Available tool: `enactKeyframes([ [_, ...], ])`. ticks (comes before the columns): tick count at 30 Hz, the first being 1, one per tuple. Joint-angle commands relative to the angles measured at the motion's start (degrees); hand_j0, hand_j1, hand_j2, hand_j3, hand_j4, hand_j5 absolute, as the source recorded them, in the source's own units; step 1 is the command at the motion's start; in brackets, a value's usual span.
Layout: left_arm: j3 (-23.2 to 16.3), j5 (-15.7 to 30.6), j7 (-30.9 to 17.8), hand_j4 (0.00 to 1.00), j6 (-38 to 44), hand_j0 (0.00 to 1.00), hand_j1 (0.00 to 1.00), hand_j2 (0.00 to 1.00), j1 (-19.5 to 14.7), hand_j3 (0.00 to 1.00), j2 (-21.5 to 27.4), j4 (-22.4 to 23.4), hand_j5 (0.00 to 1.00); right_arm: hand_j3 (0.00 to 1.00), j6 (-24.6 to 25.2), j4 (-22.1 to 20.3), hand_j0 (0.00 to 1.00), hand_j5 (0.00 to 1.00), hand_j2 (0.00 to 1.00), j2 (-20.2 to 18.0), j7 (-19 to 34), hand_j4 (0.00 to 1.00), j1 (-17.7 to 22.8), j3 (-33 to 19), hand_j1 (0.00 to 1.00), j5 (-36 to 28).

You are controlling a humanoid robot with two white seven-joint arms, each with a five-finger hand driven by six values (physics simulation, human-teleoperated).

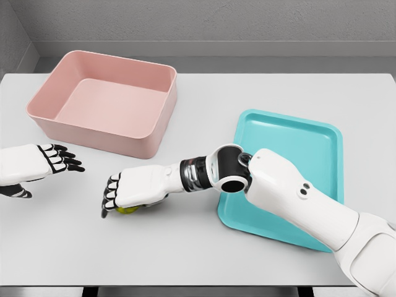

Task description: Put the tennis from the blue tray into the pink basket with both arms

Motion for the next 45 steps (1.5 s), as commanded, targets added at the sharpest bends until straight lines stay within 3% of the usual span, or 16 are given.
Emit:
enactKeyframes([
  [1, 0.02, 0.32, -0.01, 1.0, 0.07, 1.0, 1.0, 1.0, 0.0, 1.0, 0.15, 0.0, 1.0, 0.99, 0.13, -0.12, 0.99, 0.99, 0.99, 0.0, -0.03, 0.99, 0.09, -0.05, 0.99, -0.17],
  [14, 0.02, 0.32, -0.01, 1.0, 0.07, 1.0, 1.0, 1.0, 0.0, 1.0, 0.06, 0.0, 1.0, 1.0, 0.13, -0.64, 1.0, 1.0, 1.0, -1.67, 0.41, 1.0, 0.0, -0.93, 1.0, -0.08],
  [21, 0.02, 0.32, -0.01, 1.0, 0.07, 1.0, 1.0, 1.0, 0.0, 1.0, -0.2, 0.0, 1.0, 1.0, 0.13, -9.69, 1.0, 1.0, 1.0, -4.48, 2.61, 1.0, 0.97, -3.56, 1.0, -0.17],
  [25, -0.07, 0.23, -0.01, 1.0, 0.07, 1.0, 1.0, 1.0, -0.18, 1.0, -0.55, -0.08, 1.0, 1.0, 0.13, -12.51, 1.0, 1.0, 1.0, -4.74, 2.61, 1.0, 0.97, -3.91, 1.0, -0.17],
  [27, -0.07, 0.23, -0.01, 1.0, 0.07, 1.0, 1.0, 1.0, -0.17, 1.0, -0.64, -0.08, 1.0, 1.0, 0.13, -12.77, 1.0, 1.0, 1.0, -6.85, 2.61, 1.0, 1.05, -7.78, 1.0, -0.43],
  [29, -0.07, 0.31, -0.01, 1.0, 0.07, 1.0, 1.0, 1.0, -0.18, 1.0, -0.73, -0.08, 1.0, 1.0, 0.13, -15.75, 1.0, 1.0, 1.0, -10.1, 2.61, 1.0, 2.19, -12.26, 1.0, -0.61],
  [32, -0.07, 0.23, -0.01, 1.0, 0.07, 1.0, 1.0, 1.0, -0.09, 1.0, -0.73, -0.08, 1.0, 1.0, 0.13, -16.29, 1.0, 1.0, 1.0, -14.41, 2.44, 1.0, 4.75, -21.4, 1.0, -0.96],
  [36, -0.33, -0.65, -0.28, 1.0, 0.07, 1.0, 1.0, 1.0, -0.17, 1.0, -3.72, -0.79, 1.0, 1.0, 0.13, -16.99, 1.0, 1.0, 1.0, -16.17, 2.26, 1.0, 5.89, -24.66, 1.0, -1.14],
  [38, -0.42, -0.74, -0.36, 1.0, 0.07, 1.0, 1.0, 1.0, -0.18, 1.0, -4.95, -1.05, 1.0, 1.0, 0.13, -18.05, 1.0, 1.0, 1.0, -17.48, 2.17, 1.0, 7.47, -29.31, 1.0, -1.49],
  [41, -0.77, -1.97, -0.45, 1.0, 0.07, 1.0, 1.0, 1.0, -0.17, 1.0, -7.32, -1.14, 1.0, 1.0, 0.13, -18.04, 1.0, 1.0, 1.0, -20.56, 2.0, 1.0, 13.09, -39.33, 1.0, -5.53],
  [43, -0.77, -2.85, -0.45, 1.0, 0.07, 1.0, 1.0, 1.0, -0.09, 1.0, -8.64, -1.75, 1.0, 1.0, 0.13, -17.78, 1.0, 1.0, 1.0, -24.25, 1.91, 1.0, 13.8, -41.97, 1.0, -10.89],
  [45, -1.65, -4.52, -0.45, 1.0, 0.07, 1.0, 1.0, 1.0, -0.18, 1.0, -10.04, -2.37, 1.0, 1.0, 0.13, -17.78, 1.0, 1.0, 1.0, -25.57, 1.91, 1.0, 15.9, -45.84, 1.0, -13.18],
])
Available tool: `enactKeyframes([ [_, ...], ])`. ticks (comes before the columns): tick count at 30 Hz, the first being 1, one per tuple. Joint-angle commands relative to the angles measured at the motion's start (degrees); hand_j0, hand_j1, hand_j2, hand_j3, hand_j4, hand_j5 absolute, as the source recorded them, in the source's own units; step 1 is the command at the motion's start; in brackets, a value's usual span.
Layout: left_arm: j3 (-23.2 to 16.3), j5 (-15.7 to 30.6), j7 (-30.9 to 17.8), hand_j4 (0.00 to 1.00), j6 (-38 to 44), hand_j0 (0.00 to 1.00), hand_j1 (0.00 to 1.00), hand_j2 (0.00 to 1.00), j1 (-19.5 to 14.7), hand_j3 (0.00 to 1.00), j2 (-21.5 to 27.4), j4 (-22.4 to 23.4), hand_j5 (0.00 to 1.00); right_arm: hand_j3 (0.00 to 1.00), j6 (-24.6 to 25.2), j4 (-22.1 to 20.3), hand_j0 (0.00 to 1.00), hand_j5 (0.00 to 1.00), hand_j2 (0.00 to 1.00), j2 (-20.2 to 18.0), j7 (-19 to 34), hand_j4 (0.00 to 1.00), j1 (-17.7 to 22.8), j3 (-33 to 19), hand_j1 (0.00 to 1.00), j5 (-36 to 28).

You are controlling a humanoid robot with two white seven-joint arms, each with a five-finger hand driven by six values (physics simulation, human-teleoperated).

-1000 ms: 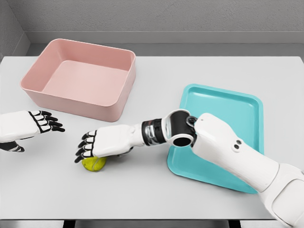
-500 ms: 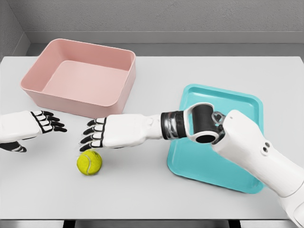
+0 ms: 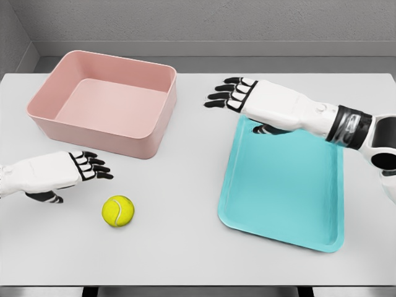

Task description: Put the tennis from the blue tray into the pink basket with both arms

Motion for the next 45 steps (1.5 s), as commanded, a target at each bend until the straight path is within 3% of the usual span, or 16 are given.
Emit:
enactKeyframes([
  [1, -0.64, -1.72, -0.15, 1.0, 0.08, 1.0, 1.0, 1.0, 0.0, 1.0, -2.11, -0.83, 1.0, 1.0, 0.19, 0.13, 1.0, 1.0, 1.0, -2.21, -0.09, 1.0, 0.88, -7.29, 1.0, -4.21],
  [4, -0.99, -2.33, -0.32, 1.0, 0.08, 1.0, 1.0, 1.0, 0.0, 1.0, -2.73, -0.92, 1.0, 1.0, 0.19, 0.48, 1.0, 1.0, 1.0, -2.3, 0.0, 1.0, 7.38, -15.81, 1.0, -7.11],
  [6, -0.99, -2.95, -0.32, 1.0, 0.08, 1.0, 1.0, 1.0, 0.09, 1.0, -3.34, -0.92, 1.0, 1.0, 0.19, 1.01, 1.0, 1.0, 1.0, -3.97, 0.0, 1.0, 9.49, -18.63, 1.0, -8.07],
  [11, -1.79, -3.48, -0.32, 1.0, 0.08, 1.0, 1.0, 1.0, 0.09, 1.0, -3.87, -1.44, 1.0, 1.0, 0.19, 3.65, 1.0, 1.0, 1.0, -4.85, 0.0, 1.0, 11.78, -21.62, 1.0, -9.84],
  [19, -2.14, -3.22, -0.32, 1.0, 0.08, 1.0, 1.0, 1.0, -0.79, 1.0, -3.87, -2.85, 1.0, 1.0, 0.19, 5.32, 1.0, 1.0, 1.0, -2.04, 0.08, 1.0, 16.26, -21.0, 1.0, -9.31],
  [23, -2.14, -3.22, -0.32, 1.0, 0.08, 1.0, 1.0, 1.0, -0.79, 1.0, -4.04, -3.9, 1.0, 1.0, 0.19, 5.14, 1.0, 1.0, 1.0, -0.28, 0.35, 1.0, 18.64, -24.87, 1.0, -9.48],
  [25, -2.22, -3.13, -0.32, 1.0, 0.08, 1.0, 1.0, 1.0, -0.7, 1.0, -4.04, -4.08, 1.0, 1.0, 0.19, 5.49, 1.0, 1.0, 1.0, 0.07, 0.35, 1.0, 18.73, -24.96, 1.0, -9.75],
  [27, -2.22, -3.04, -0.32, 1.0, 0.08, 1.0, 1.0, 1.0, -0.7, 1.0, -4.04, -4.17, 1.0, 1.0, 0.19, 5.41, 1.0, 1.0, 1.0, 4.99, 0.44, 1.0, 18.99, -26.89, 1.0, -9.75],
  [35, -3.1, -3.3, -0.32, 1.0, 0.08, 1.0, 1.0, 1.0, -0.79, 1.0, -7.03, -4.17, 1.0, 1.0, 0.19, 4.88, 1.0, 1.0, 1.0, 4.91, 0.52, 1.0, 19.6, -26.89, 1.0, -9.57],
  [45, -3.54, -4.36, -0.32, 1.0, 0.08, 1.0, 1.0, 1.0, -0.09, 1.0, -6.68, -3.82, 1.0, 1.0, 0.19, 4.79, 1.0, 1.0, 1.0, 4.73, 0.52, 1.0, 20.04, -27.07, 1.0, -9.57],
])
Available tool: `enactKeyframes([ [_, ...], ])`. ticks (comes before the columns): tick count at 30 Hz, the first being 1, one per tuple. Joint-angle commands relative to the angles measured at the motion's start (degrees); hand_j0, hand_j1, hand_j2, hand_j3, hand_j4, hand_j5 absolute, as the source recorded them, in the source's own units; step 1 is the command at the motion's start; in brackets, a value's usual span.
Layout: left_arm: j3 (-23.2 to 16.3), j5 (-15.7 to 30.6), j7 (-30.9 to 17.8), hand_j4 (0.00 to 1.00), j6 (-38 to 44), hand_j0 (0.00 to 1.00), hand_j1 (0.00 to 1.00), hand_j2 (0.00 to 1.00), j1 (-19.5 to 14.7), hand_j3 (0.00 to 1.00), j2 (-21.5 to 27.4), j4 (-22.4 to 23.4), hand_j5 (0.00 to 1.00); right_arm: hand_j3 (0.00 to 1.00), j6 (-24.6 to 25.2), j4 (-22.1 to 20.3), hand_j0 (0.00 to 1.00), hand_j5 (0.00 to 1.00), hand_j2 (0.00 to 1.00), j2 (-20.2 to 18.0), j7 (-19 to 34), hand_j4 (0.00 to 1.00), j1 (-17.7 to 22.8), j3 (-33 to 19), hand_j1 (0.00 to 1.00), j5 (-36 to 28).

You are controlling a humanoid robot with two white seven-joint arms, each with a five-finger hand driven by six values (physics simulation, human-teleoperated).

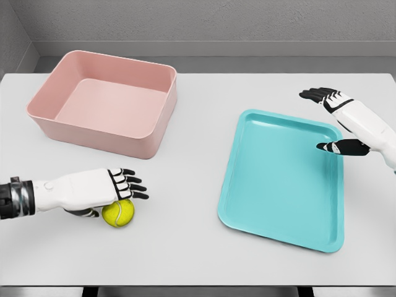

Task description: Put the tennis from the blue tray into the pink basket with both arms

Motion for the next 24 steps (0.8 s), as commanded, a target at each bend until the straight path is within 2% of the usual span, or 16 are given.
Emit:
enactKeyframes([
  [1, -0.03, 0.13, 0.03, 1.0, 0.08, 1.0, 1.0, 1.0, 0.0, 1.0, 0.25, 0.01, 1.0, 1.0, 0.14, -0.1, 1.0, 1.0, 1.0, -0.05, -0.03, 1.0, 0.0, -0.03, 1.0, -0.53],
  [7, -0.73, -0.48, 0.03, 1.0, 0.08, 1.0, 1.0, 1.0, 0.44, 1.0, 0.6, -0.16, 1.0, 1.0, 0.14, -0.1, 1.0, 1.0, 1.0, -0.22, -0.12, 1.0, 1.32, -1.96, 1.0, -0.53],
  [24, -1.26, -0.13, 0.03, 1.0, 0.08, 1.0, 1.0, 1.0, 0.53, 1.0, 0.43, -0.25, 1.0, 1.0, 0.14, -1.25, 1.0, 1.0, 1.0, -0.31, -0.12, 1.0, 2.55, -3.02, 1.0, -0.53],
])
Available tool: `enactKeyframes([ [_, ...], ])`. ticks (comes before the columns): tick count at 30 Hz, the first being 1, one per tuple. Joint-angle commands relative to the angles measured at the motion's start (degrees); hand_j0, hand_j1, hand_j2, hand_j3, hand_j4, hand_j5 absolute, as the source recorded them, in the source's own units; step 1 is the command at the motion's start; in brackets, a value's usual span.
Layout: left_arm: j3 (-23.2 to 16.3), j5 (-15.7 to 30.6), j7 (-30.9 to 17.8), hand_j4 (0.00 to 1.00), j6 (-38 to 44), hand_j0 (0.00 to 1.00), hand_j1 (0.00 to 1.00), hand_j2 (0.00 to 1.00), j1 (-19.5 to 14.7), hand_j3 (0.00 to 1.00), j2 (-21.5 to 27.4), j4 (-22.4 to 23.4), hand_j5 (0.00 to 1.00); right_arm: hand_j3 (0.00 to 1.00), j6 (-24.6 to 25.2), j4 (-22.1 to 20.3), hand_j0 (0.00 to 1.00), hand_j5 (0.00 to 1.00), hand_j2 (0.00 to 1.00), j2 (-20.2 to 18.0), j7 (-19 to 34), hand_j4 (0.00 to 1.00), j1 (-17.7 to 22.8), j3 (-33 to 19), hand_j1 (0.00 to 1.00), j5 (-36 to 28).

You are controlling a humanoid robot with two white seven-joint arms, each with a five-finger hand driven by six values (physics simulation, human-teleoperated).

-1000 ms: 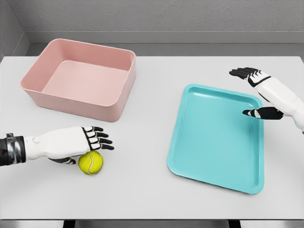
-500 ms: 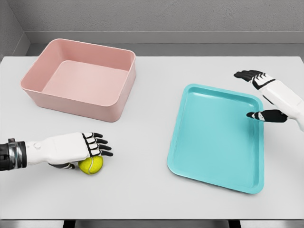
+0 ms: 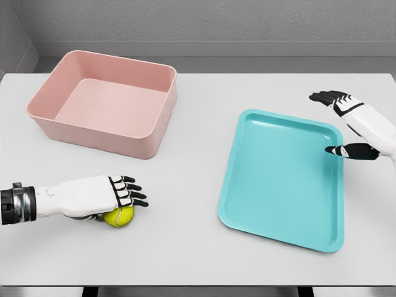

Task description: Put the tennis from the blue tray into the pink basket with both arms

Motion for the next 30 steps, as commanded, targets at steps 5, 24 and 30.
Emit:
enactKeyframes([
  [5, -0.02, 0.29, -0.08, 0.86, 0.06, 0.86, 0.86, 0.86, 0.0, 0.86, 0.14, -0.02, 0.86, 1.0, 0.14, -0.31, 1.0, 1.0, 1.0, -0.04, -0.03, 1.0, 0.0, -0.17, 1.0, -0.44],
  [24, -0.02, 1.69, -0.87, 0.59, 0.06, 0.59, 0.59, 0.59, -0.53, 0.59, 0.4, -0.02, 0.59, 1.0, 0.14, -0.31, 1.0, 1.0, 1.0, -0.04, -0.03, 1.0, 0.44, -0.96, 1.0, -0.44],
  [30, 0.07, 2.31, -0.87, 0.59, 0.06, 0.59, 0.59, 0.59, -0.53, 0.59, 0.31, -0.02, 0.59, 1.0, 0.14, -0.22, 1.0, 1.0, 1.0, -0.04, -0.03, 1.0, 0.44, -0.96, 1.0, -0.44],
])
